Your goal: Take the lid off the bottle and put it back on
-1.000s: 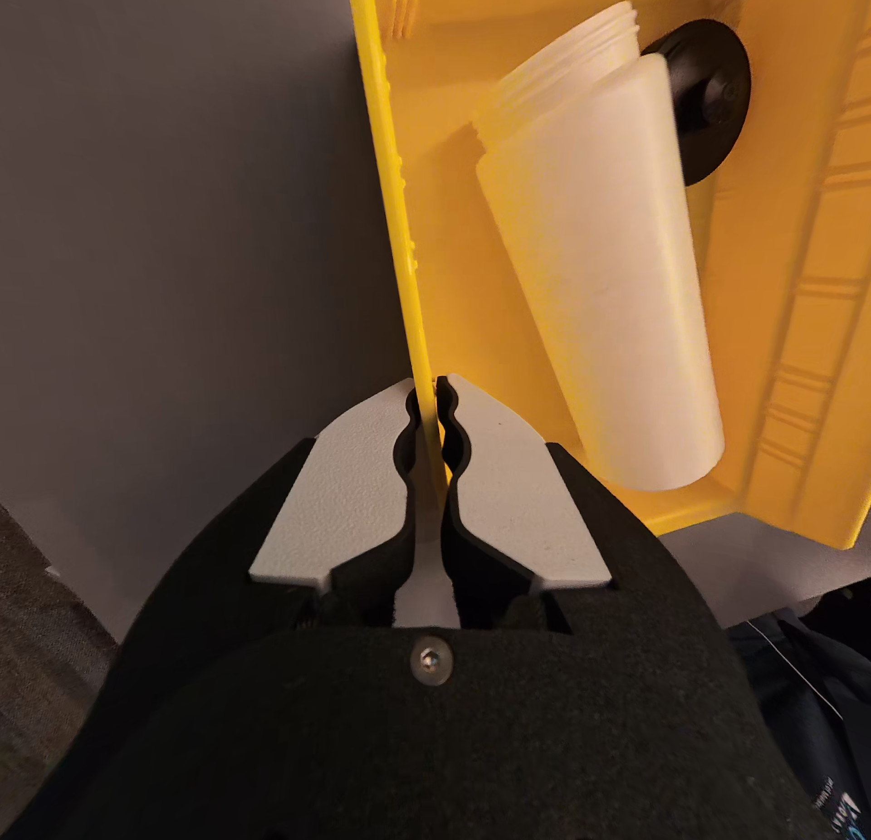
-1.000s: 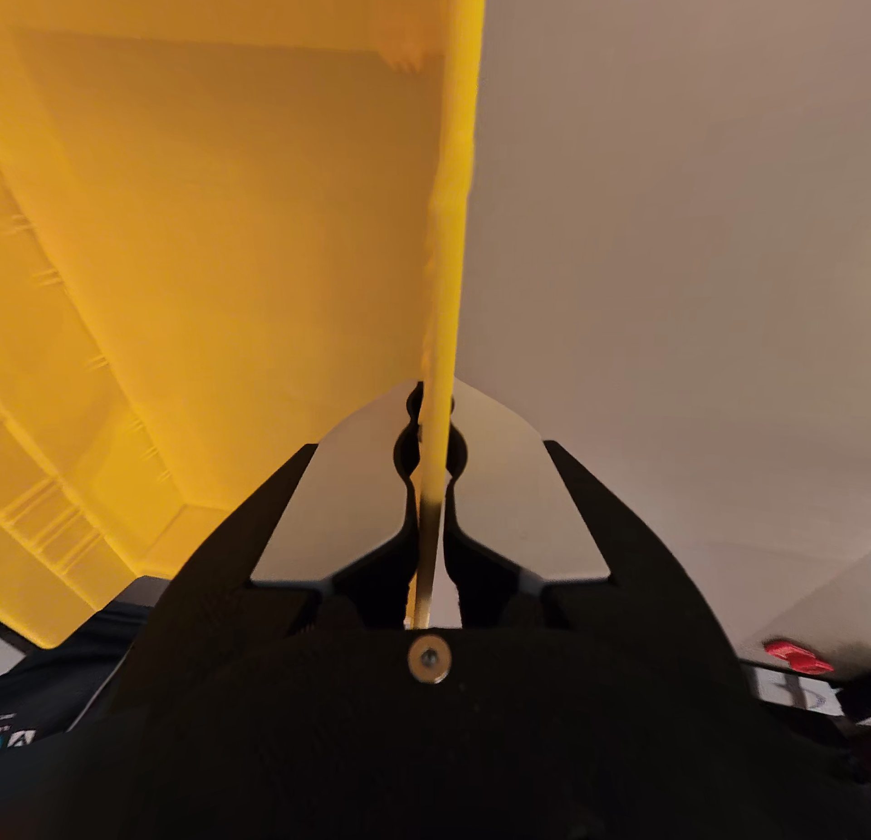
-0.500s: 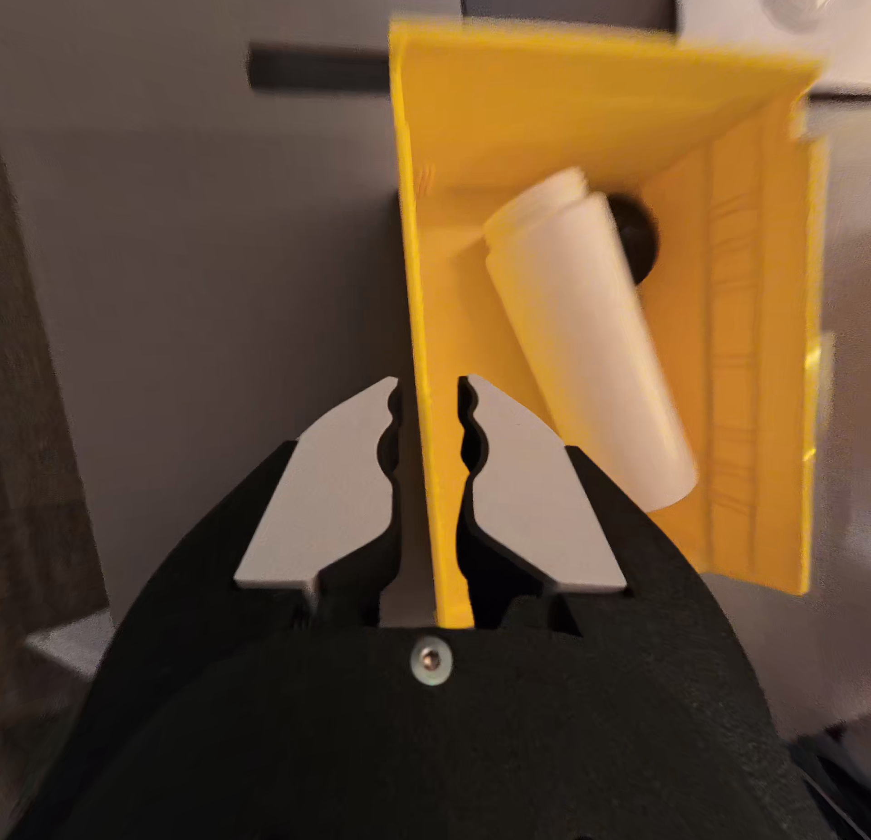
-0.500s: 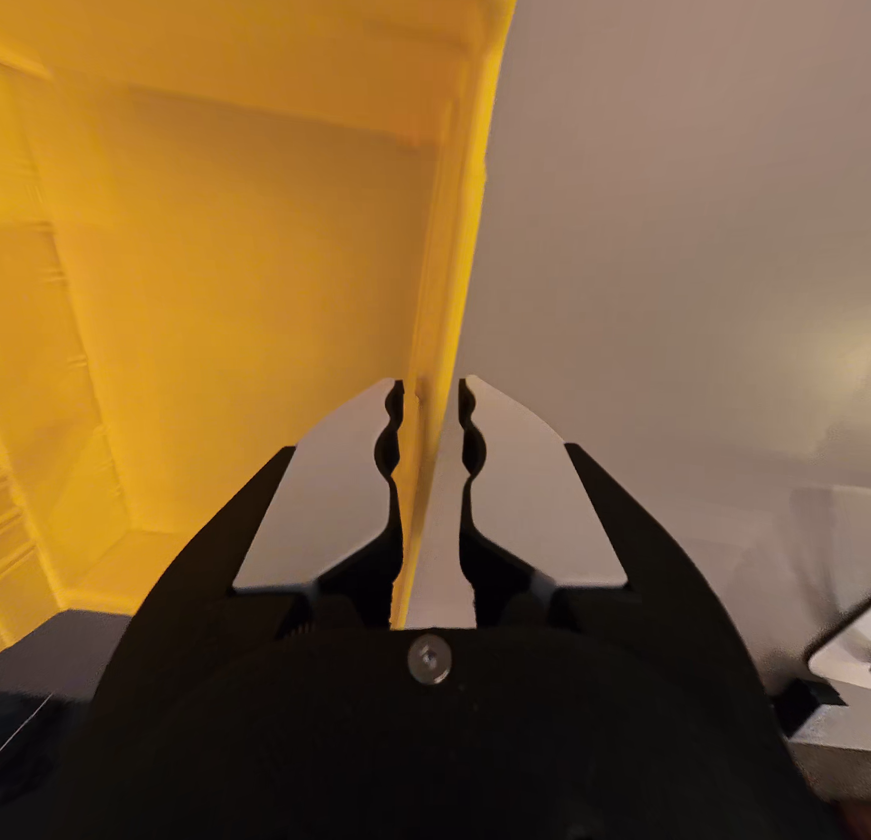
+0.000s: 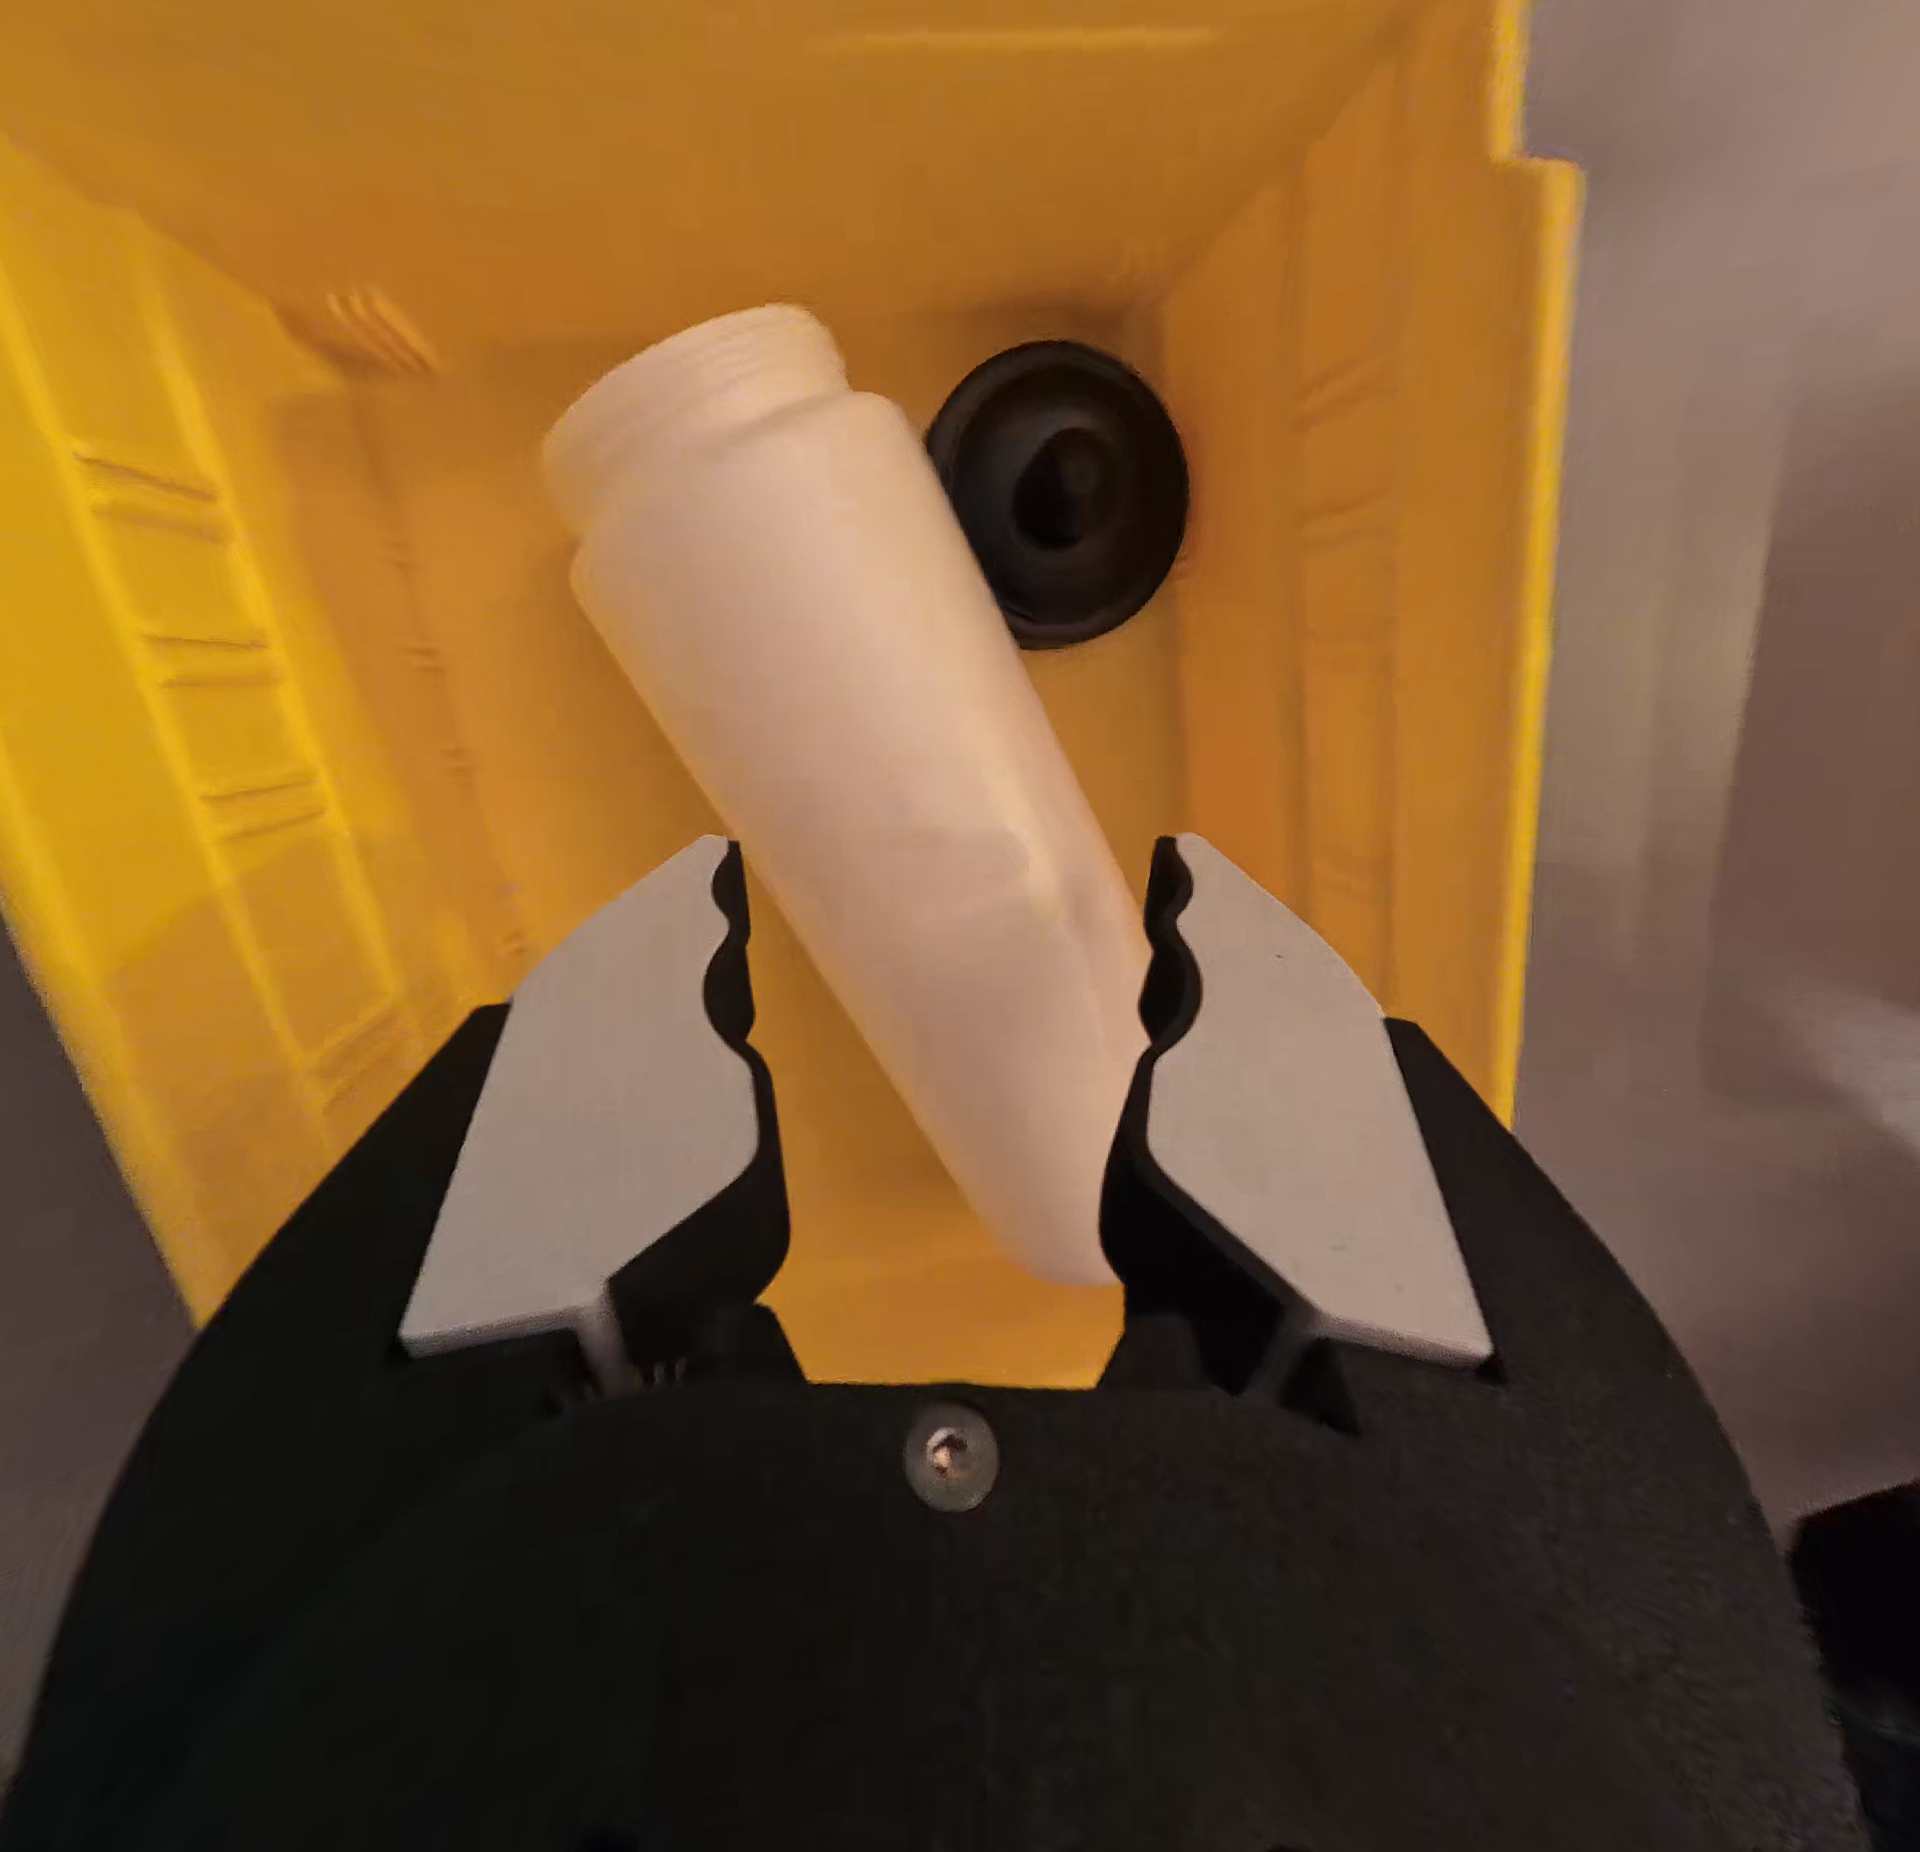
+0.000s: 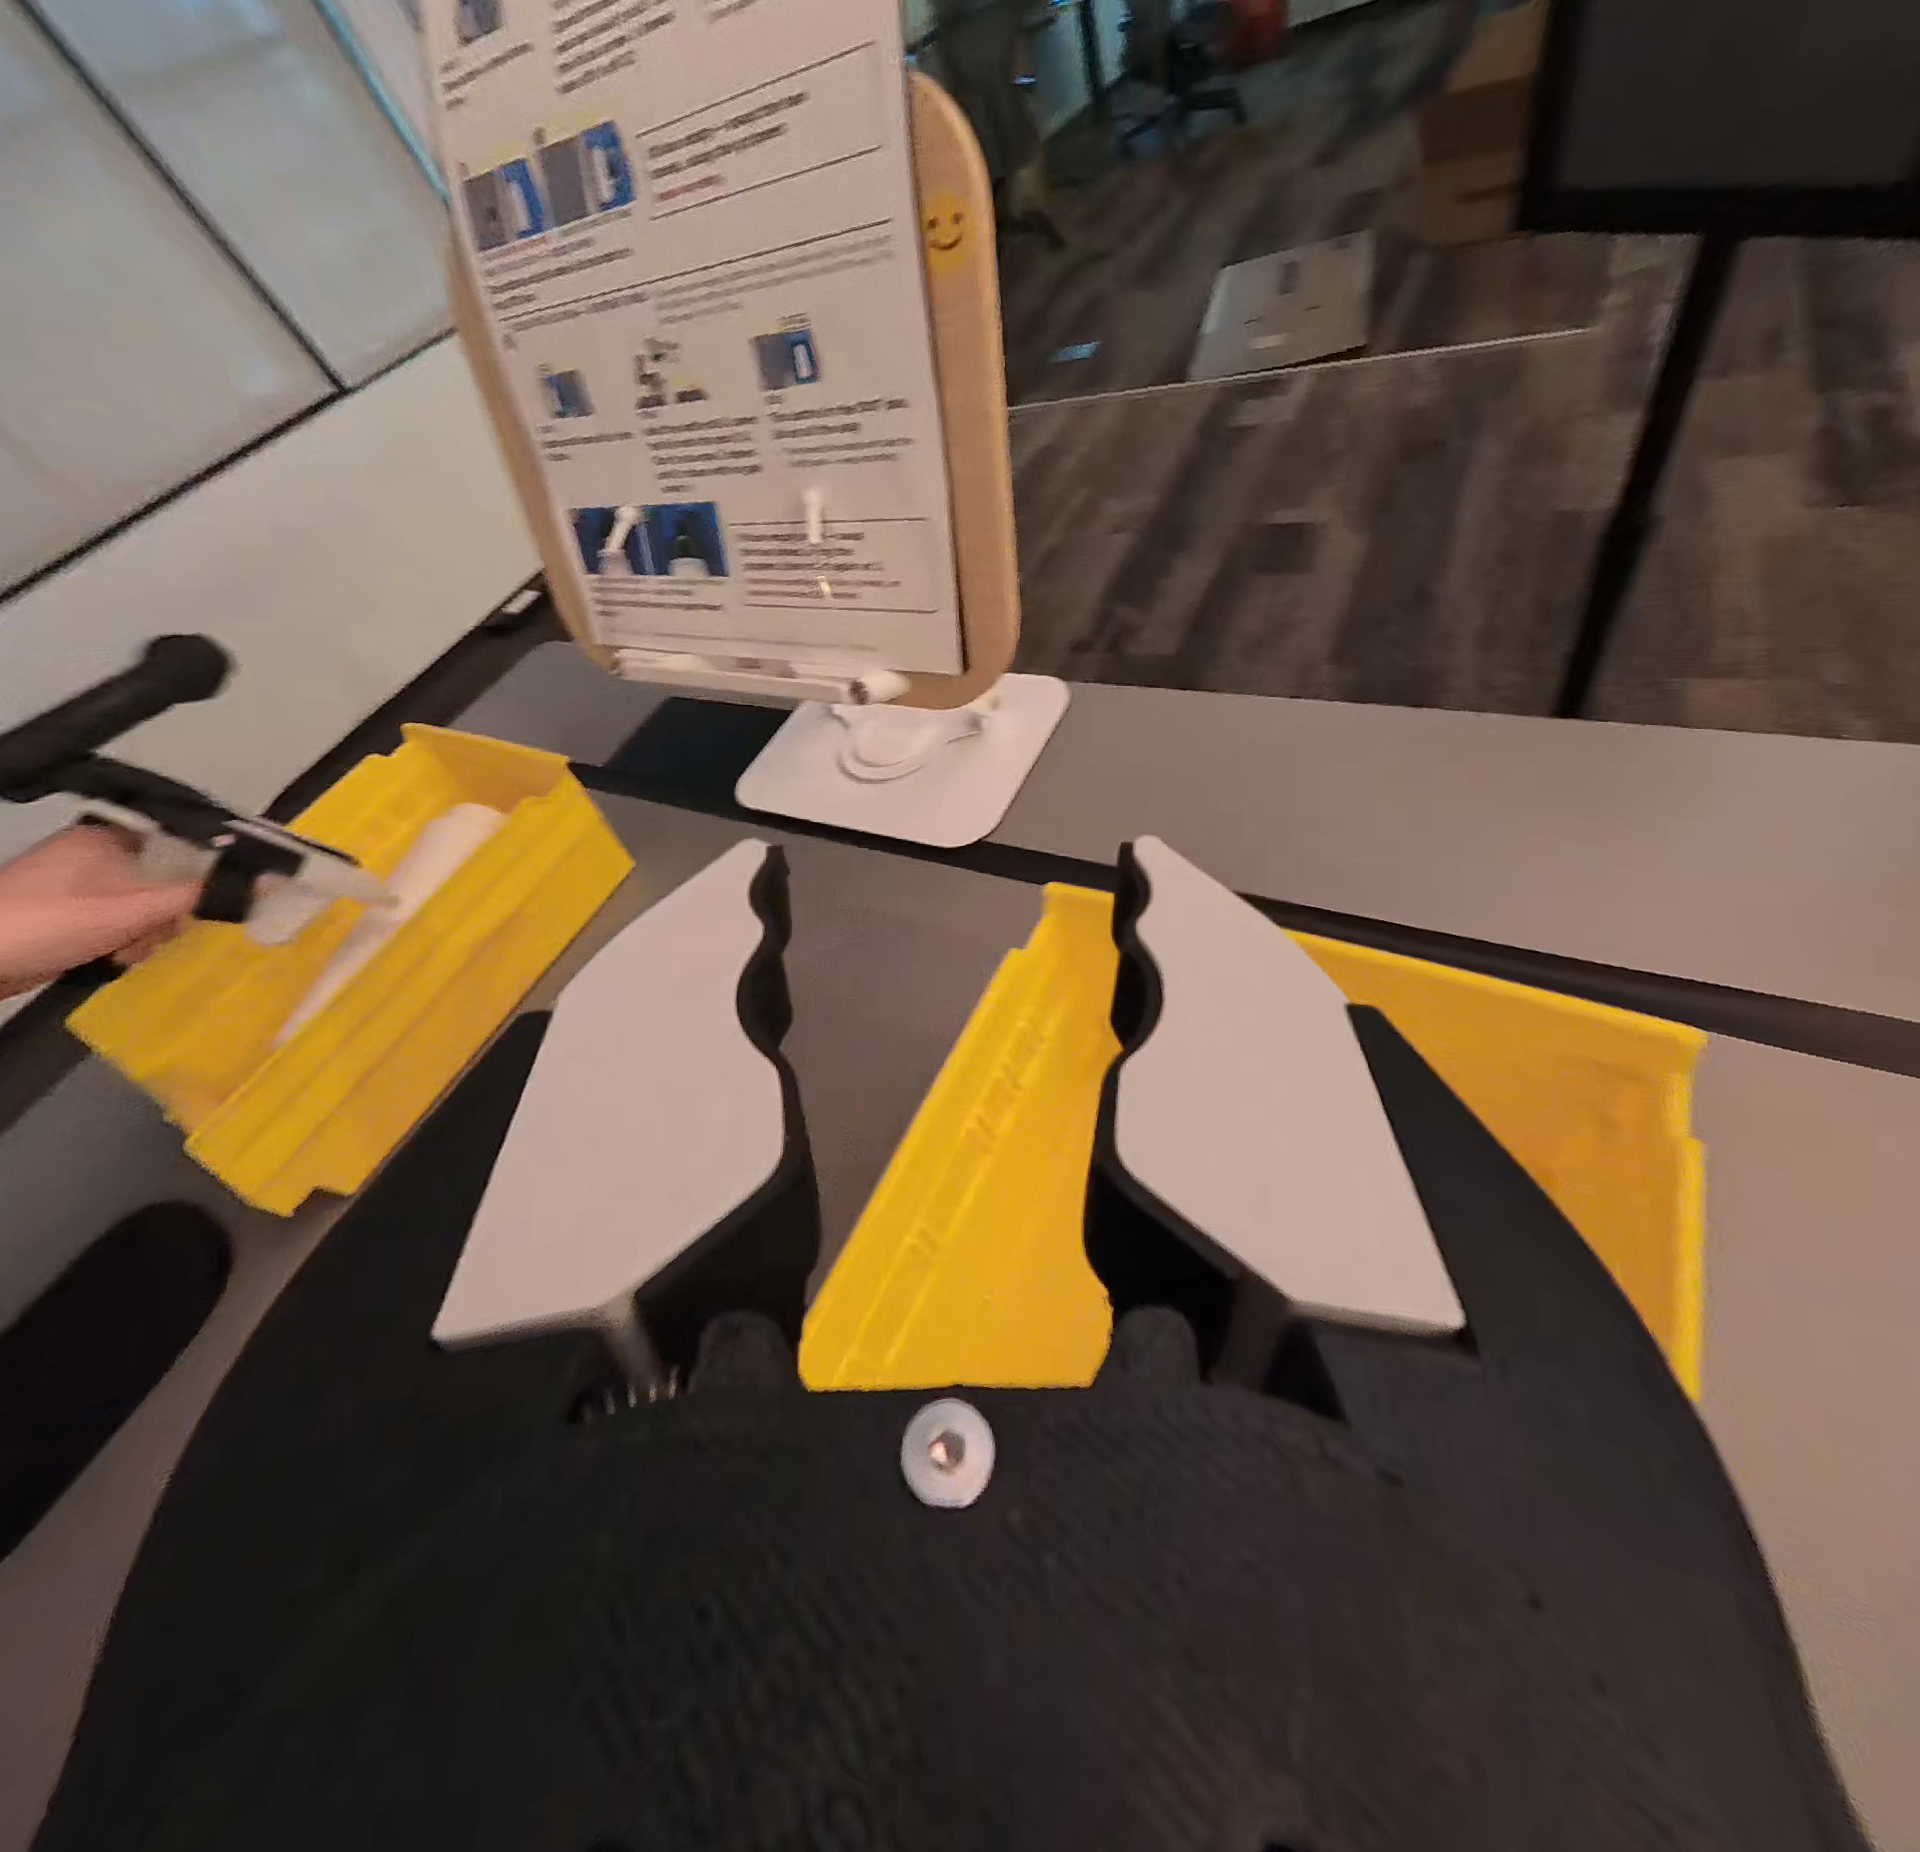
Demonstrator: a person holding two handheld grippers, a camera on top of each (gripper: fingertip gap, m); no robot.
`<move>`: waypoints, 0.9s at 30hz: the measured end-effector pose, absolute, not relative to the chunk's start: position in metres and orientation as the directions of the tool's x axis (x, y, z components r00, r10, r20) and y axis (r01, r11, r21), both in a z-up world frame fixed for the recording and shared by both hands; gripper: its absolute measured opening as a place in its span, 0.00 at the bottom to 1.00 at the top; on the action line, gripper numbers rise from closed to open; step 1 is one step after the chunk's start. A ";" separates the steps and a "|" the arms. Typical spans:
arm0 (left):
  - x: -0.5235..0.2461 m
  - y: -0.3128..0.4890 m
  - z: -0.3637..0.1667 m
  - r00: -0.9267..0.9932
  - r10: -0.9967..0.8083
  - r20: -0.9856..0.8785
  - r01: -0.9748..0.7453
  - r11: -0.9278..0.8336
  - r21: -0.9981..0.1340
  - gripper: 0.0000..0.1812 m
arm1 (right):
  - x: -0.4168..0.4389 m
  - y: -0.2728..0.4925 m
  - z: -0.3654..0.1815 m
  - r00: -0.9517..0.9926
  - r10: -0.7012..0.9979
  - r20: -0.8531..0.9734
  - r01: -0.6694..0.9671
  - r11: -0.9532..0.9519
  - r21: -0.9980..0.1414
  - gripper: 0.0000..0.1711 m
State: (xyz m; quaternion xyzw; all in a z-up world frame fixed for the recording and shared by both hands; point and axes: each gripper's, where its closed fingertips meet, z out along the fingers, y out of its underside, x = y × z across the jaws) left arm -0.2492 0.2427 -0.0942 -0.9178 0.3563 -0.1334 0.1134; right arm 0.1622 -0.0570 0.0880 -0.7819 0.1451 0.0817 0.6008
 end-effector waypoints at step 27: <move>-0.256 0.247 -0.130 0.744 -0.664 0.069 -0.661 -0.748 -0.061 0.43 | 0.185 -0.024 0.043 0.852 -0.479 0.210 0.002 -0.398 -0.918 0.33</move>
